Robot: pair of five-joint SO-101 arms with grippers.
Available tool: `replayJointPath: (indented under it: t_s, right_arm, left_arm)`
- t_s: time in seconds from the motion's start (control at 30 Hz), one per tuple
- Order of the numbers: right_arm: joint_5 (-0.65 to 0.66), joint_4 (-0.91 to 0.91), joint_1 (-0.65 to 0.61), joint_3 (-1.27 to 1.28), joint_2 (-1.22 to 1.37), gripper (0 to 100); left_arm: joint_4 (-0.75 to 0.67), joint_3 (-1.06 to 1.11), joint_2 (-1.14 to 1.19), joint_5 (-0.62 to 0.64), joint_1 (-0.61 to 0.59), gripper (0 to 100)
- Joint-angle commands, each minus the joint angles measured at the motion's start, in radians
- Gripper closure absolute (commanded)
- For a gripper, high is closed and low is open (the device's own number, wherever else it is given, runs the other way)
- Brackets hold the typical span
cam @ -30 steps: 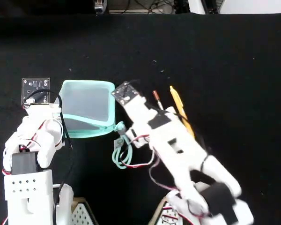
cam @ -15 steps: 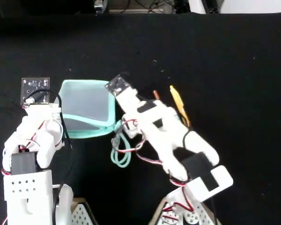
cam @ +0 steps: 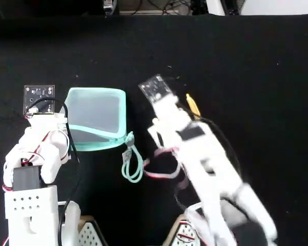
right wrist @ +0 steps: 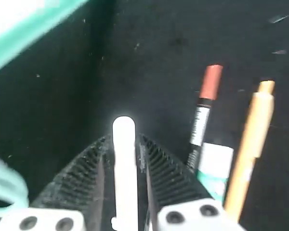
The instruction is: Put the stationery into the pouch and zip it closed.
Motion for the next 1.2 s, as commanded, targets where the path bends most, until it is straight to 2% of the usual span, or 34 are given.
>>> replayJointPath:
  t_s: [0.0,0.23,0.4,0.53,0.73,0.9,1.17]
  right_arm:
    - [0.000,0.020,0.012,0.096,-0.381,98.6]
    - [-0.008,0.126,-0.029,0.122,-0.901,98.6]
    - [-0.008,0.110,-0.239,0.124,-1.194,98.6]
    - [-0.002,-0.049,-0.397,0.173,-1.363,98.6]
    - [0.000,-0.328,-0.446,0.288,-1.409,98.6]
    - [0.002,-0.499,-0.451,0.280,-1.409,98.6]
    - [-0.006,-0.549,-0.454,0.157,-1.402,98.6]
  left_arm:
    - [-0.015,-0.005,0.002,0.011,-0.001,97]
    - [-0.015,-0.005,0.002,0.012,0.001,97]
    - [-0.015,-0.021,0.002,0.109,0.002,97]
    - [0.017,-0.105,0.012,0.137,0.028,97]
    - [0.146,-0.340,0.041,0.133,0.047,97]
    - [0.264,-0.568,0.250,0.130,0.047,96]
    - [0.497,-0.886,0.694,0.137,0.048,97]
